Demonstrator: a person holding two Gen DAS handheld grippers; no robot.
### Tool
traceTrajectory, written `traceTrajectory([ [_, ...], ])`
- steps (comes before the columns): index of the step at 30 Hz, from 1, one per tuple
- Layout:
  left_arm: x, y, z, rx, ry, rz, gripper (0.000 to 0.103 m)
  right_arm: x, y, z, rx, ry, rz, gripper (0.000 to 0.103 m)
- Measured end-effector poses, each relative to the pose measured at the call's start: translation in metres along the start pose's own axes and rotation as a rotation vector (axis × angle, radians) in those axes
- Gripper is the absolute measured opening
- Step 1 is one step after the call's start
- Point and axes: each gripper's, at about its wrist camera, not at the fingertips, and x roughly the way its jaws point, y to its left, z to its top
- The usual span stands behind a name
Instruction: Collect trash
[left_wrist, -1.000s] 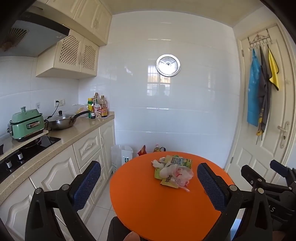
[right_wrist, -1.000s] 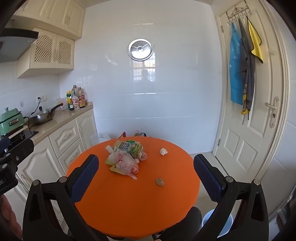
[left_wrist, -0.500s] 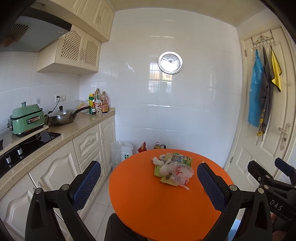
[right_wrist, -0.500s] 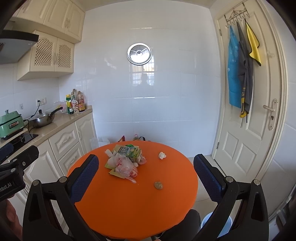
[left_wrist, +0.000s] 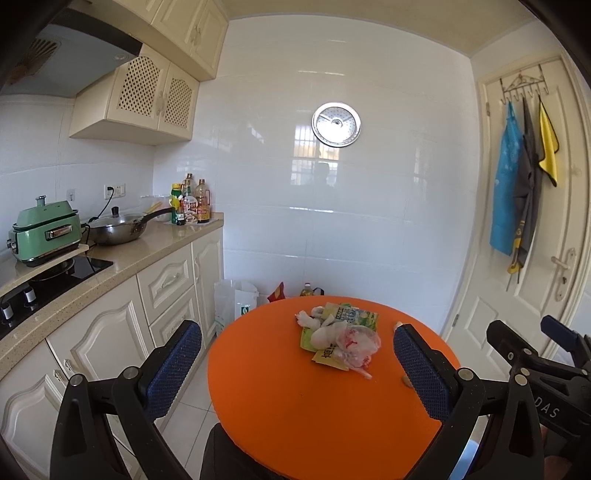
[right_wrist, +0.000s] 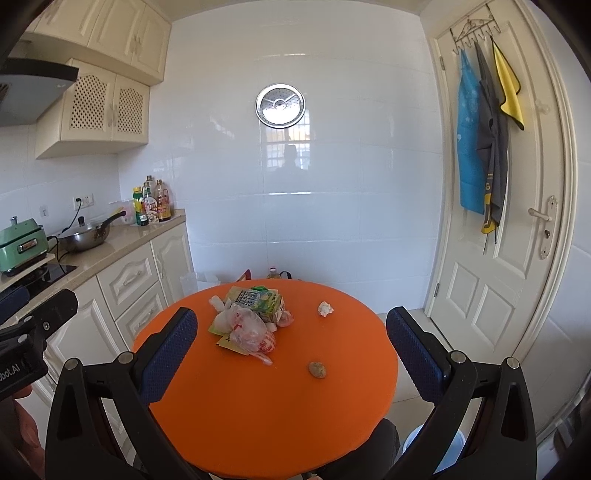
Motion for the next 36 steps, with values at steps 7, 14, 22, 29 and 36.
traceTrajectory([
  [7,0.057,-0.006,-0.011,0.016,0.103,-0.001,0.102,0.056,-0.011,-0.012,0.004,0.1,-0.004,0.103],
  [14,0.132,-0.018,-0.006,0.009,0.24,0.003,0.102,0.141,-0.023,-0.049,-0.032,0.304,-0.003,0.103],
  [22,0.218,-0.032,-0.007,0.033,0.358,0.005,0.102,0.228,-0.034,-0.089,-0.041,0.508,-0.007,0.088],
  [29,0.29,-0.048,-0.015,0.056,0.447,-0.01,0.102,0.269,-0.053,-0.115,0.01,0.626,-0.008,0.076],
  [36,0.327,-0.055,-0.024,0.062,0.477,-0.024,0.102,0.283,-0.054,-0.121,-0.004,0.622,0.016,0.064],
])
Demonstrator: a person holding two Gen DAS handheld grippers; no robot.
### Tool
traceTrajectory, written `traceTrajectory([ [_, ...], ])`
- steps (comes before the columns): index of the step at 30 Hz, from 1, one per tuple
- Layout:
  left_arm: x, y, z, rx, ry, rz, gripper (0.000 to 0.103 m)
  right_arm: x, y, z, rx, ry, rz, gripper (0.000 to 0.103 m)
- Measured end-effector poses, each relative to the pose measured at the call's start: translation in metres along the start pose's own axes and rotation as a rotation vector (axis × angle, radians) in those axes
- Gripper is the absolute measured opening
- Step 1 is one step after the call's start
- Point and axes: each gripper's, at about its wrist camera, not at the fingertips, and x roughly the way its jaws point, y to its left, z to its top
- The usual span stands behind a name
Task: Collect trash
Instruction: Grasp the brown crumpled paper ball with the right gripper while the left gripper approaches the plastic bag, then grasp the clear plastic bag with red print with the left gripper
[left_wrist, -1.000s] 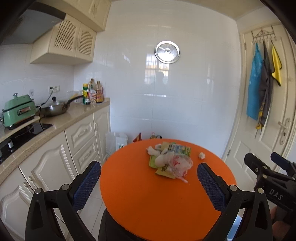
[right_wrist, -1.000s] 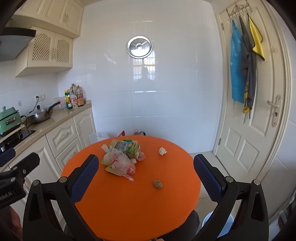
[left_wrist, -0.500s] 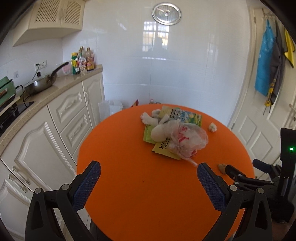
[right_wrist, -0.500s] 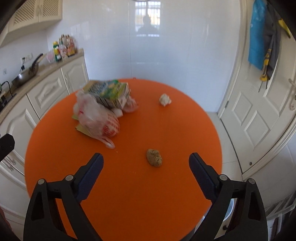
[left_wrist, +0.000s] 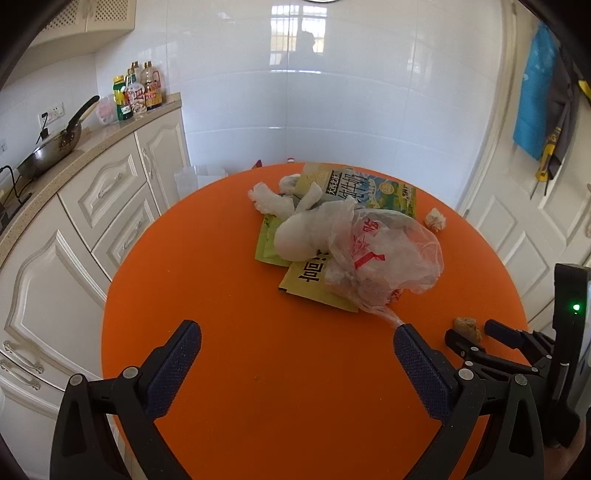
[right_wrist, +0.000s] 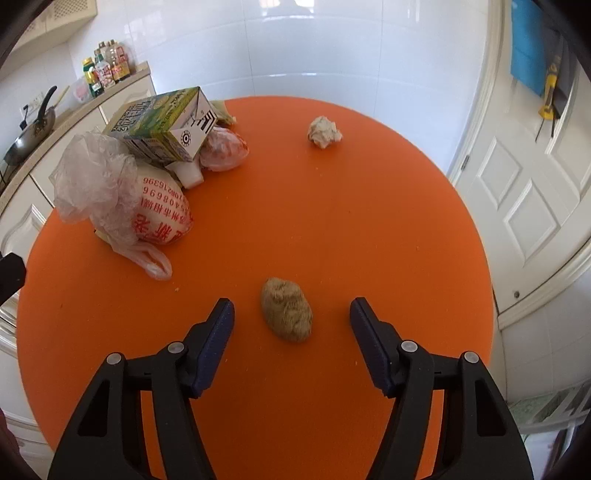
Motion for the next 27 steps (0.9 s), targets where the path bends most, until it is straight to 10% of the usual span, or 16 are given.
traceTrajectory([
  [11,0.032,-0.014,0.011,0.025,0.022,-0.004,0.102,0.0,-0.001,-0.001,-0.042,-0.031,-0.004,0.052],
  [13,0.035,-0.017,0.011,0.032,0.021,-0.004,0.102,-0.001,-0.004,-0.001,-0.032,-0.036,0.016,0.025],
  [27,0.05,-0.024,0.029,-0.033,-0.007,-0.043,0.102,0.0,-0.009,0.014,-0.024,-0.041,0.07,0.025],
])
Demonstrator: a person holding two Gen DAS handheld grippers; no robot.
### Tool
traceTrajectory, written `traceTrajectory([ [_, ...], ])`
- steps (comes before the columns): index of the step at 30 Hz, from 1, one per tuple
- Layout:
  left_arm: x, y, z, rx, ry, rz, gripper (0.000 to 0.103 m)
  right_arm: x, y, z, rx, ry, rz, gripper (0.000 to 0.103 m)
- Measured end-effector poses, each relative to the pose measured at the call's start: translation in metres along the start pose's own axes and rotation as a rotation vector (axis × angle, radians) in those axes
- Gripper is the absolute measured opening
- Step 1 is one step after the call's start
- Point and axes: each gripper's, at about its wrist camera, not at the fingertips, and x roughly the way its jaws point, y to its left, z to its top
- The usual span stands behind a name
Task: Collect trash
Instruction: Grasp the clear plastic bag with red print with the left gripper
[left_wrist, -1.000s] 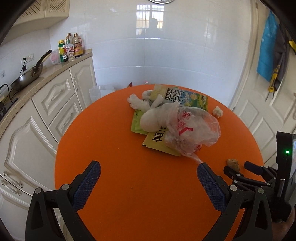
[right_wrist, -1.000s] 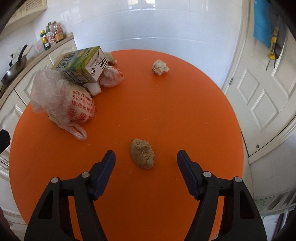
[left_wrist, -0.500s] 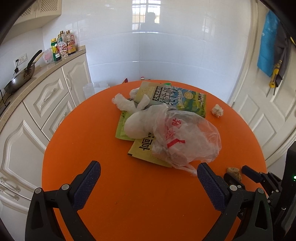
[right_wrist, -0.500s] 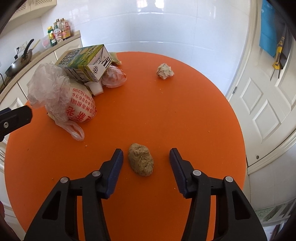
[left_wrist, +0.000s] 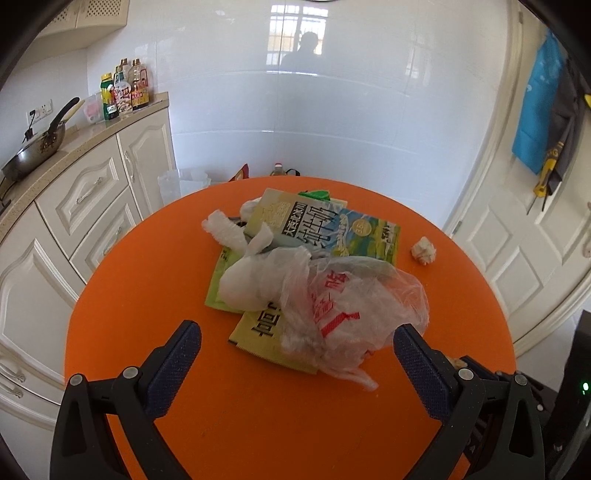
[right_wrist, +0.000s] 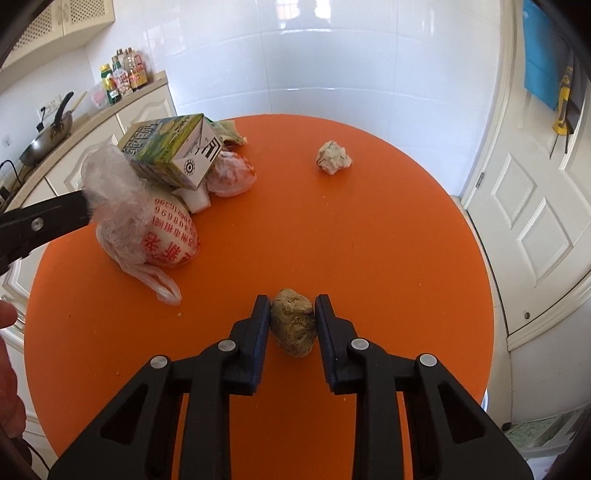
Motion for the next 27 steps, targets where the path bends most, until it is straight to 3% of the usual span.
traceTrajectory([
  [5,0.03,-0.01,0.004,-0.004,0.037,-0.012,0.101,0.002,-0.003,0.002,0.011,0.007,0.008,0.025],
  [7,0.038,-0.009,0.001,-0.03,0.065,-0.076,0.077,0.001,-0.005,0.002,0.012,0.005,0.01,0.025],
  [8,0.04,-0.006,-0.002,-0.057,0.085,-0.134,0.059,0.0,-0.006,0.002,0.013,0.004,0.01,0.025],
  [12,0.032,-0.002,-0.015,-0.049,0.077,-0.187,0.045,-0.001,-0.011,0.002,0.023,0.004,0.014,0.025],
  [17,0.011,0.013,-0.031,-0.054,0.073,-0.251,0.04,-0.005,-0.012,0.001,0.026,0.001,0.023,0.025],
  [24,-0.026,0.028,-0.055,-0.018,0.059,-0.265,0.038,-0.006,-0.014,0.001,0.027,0.002,0.028,0.025],
  [27,-0.033,0.029,-0.051,-0.011,0.05,-0.27,0.035,-0.007,-0.014,-0.001,0.031,-0.002,0.03,0.025],
])
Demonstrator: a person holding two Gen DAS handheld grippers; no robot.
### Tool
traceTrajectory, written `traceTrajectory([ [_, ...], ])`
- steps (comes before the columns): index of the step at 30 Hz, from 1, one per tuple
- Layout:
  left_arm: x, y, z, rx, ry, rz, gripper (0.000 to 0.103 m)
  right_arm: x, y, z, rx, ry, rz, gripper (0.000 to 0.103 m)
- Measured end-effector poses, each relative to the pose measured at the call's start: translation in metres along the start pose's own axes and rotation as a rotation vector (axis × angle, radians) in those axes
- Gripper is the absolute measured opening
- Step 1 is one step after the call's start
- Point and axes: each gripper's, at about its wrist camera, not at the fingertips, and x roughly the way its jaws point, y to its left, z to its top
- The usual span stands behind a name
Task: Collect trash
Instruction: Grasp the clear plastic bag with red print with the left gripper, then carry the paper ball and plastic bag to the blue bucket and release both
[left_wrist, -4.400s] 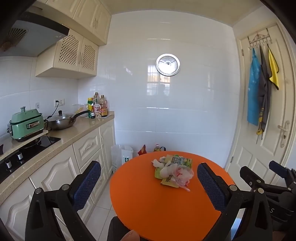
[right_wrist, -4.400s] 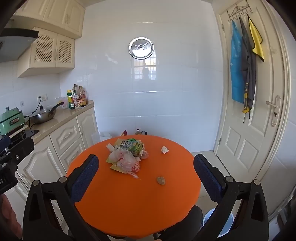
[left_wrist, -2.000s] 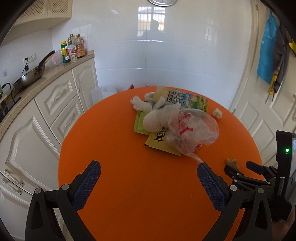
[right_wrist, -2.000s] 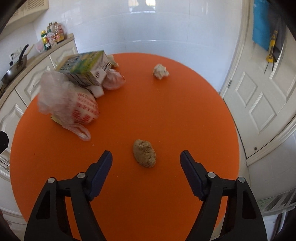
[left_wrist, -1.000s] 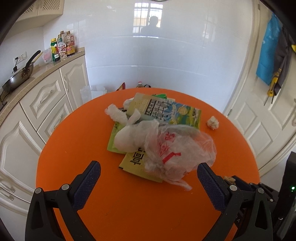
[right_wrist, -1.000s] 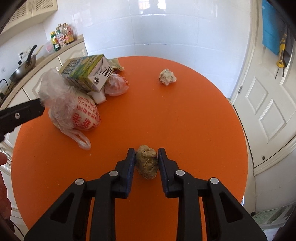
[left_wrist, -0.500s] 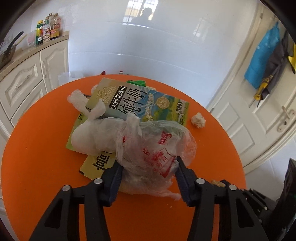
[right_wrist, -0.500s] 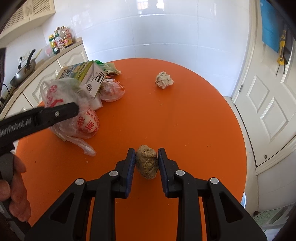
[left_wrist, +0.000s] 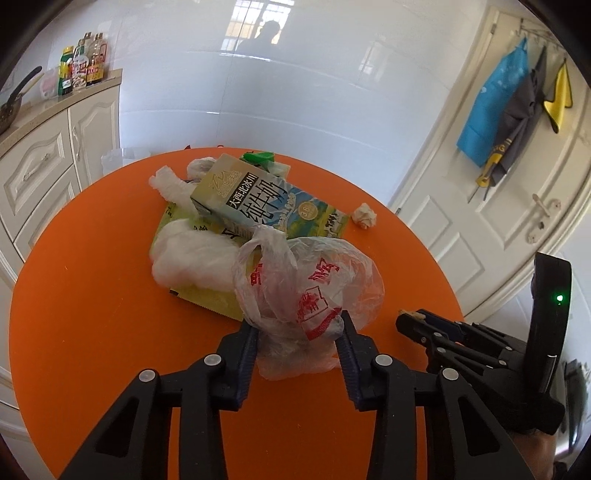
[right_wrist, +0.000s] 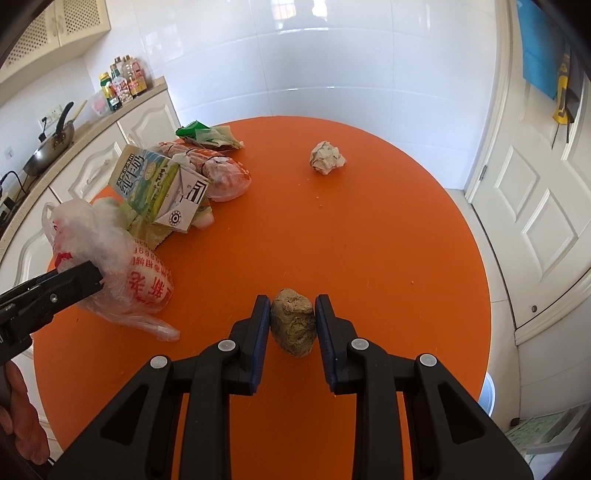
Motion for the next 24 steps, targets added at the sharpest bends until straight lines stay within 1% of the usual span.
traceTrajectory([
  [4,-0.006,-0.007,-0.002,0.03,-0.025,-0.002,0.033,-0.007,-0.001,-0.001,0.008,-0.017,0.001,0.025],
  [5,-0.001,-0.016,0.005,0.031,-0.022,-0.003,0.032,-0.008,-0.001,-0.002,0.009,-0.019,0.0,0.025],
  [7,0.001,-0.012,0.0,0.031,-0.009,0.009,0.033,-0.01,-0.003,-0.003,0.013,-0.017,0.0,0.025],
  [8,0.005,-0.011,-0.002,0.033,0.003,0.031,0.036,-0.01,-0.003,-0.004,0.016,-0.016,0.002,0.025],
  [9,0.011,-0.013,0.0,0.039,0.022,0.046,0.046,-0.011,-0.004,-0.005,0.018,-0.015,0.004,0.025],
  [10,0.017,-0.012,-0.002,0.048,0.047,0.069,0.054,-0.012,-0.004,-0.006,0.018,-0.013,0.005,0.025],
  [11,0.02,-0.011,-0.001,0.047,0.056,0.098,0.075,-0.011,-0.003,-0.007,0.017,-0.011,0.007,0.025],
  [12,0.023,-0.009,-0.001,0.04,0.052,0.126,0.088,-0.011,-0.003,-0.007,0.016,-0.01,0.009,0.025],
  [13,0.024,-0.009,0.0,0.037,0.044,0.128,0.089,-0.011,-0.003,-0.008,0.014,-0.009,0.01,0.025],
  [17,0.033,-0.014,0.005,0.032,0.033,0.105,0.088,-0.014,-0.001,-0.007,0.01,-0.013,0.011,0.025],
  [19,0.038,-0.017,0.006,0.035,0.034,0.08,0.068,-0.015,-0.002,-0.007,0.011,-0.017,0.009,0.025],
  [20,0.04,-0.018,0.007,0.035,0.042,0.054,0.047,-0.016,-0.003,-0.007,0.013,-0.018,0.008,0.025],
  [22,0.041,-0.023,0.007,0.051,0.033,0.056,0.043,-0.018,-0.006,-0.007,0.016,-0.021,0.003,0.025],
  [24,0.037,-0.027,0.004,0.063,0.025,0.039,0.04,-0.021,-0.008,-0.007,0.023,-0.025,0.001,0.025],
])
